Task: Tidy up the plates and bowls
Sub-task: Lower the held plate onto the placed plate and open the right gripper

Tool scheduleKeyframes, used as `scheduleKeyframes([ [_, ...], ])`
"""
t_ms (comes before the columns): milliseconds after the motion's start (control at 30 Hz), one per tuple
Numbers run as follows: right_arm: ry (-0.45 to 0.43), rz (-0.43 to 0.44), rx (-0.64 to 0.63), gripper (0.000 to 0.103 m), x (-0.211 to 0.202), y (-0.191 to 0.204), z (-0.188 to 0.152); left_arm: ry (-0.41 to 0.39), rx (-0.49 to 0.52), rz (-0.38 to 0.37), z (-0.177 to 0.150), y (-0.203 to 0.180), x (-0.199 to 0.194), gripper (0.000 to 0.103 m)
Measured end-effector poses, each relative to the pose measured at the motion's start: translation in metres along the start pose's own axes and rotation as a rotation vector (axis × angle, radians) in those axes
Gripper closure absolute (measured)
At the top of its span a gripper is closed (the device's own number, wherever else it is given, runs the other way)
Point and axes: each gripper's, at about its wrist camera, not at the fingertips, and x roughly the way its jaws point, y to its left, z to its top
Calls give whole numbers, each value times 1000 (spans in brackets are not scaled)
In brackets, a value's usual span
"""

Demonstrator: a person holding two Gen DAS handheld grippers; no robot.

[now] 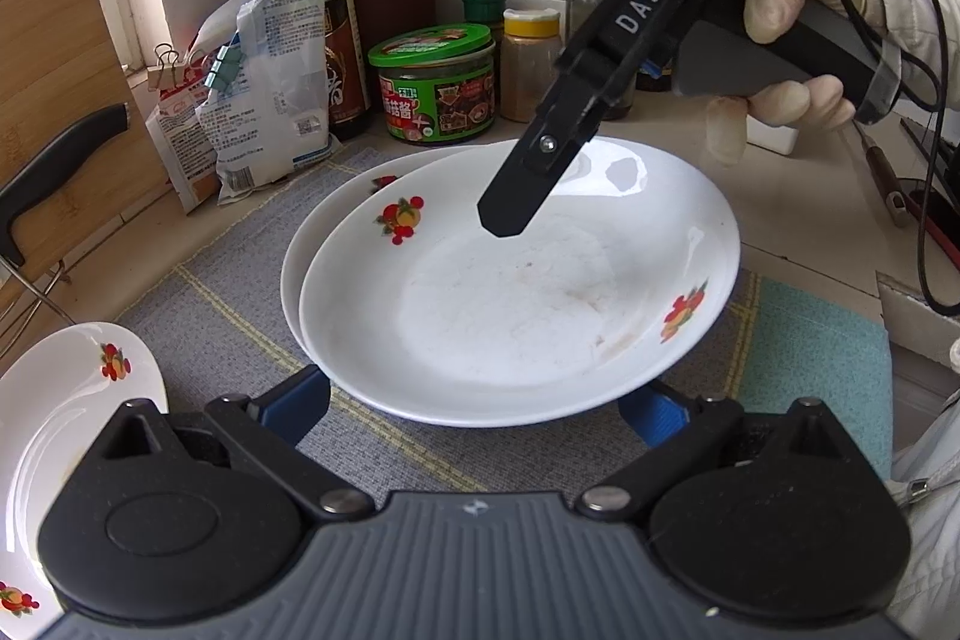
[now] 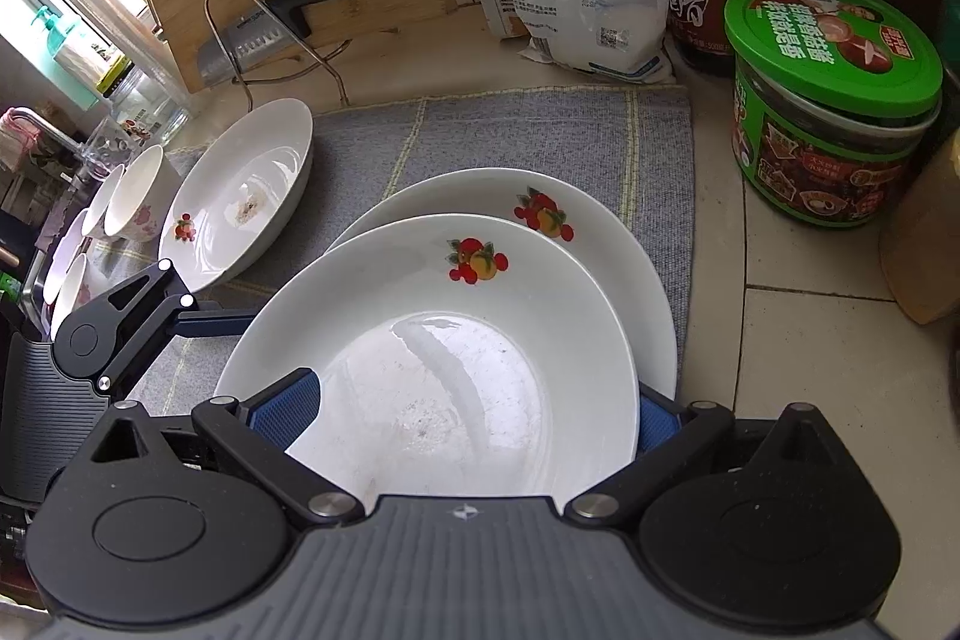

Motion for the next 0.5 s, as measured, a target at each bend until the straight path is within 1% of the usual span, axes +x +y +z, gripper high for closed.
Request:
scheduleKeyframes([
  [500,-21,-50,7,0,-13,9,-8,-19,0,12,-1,-3,-3,3],
])
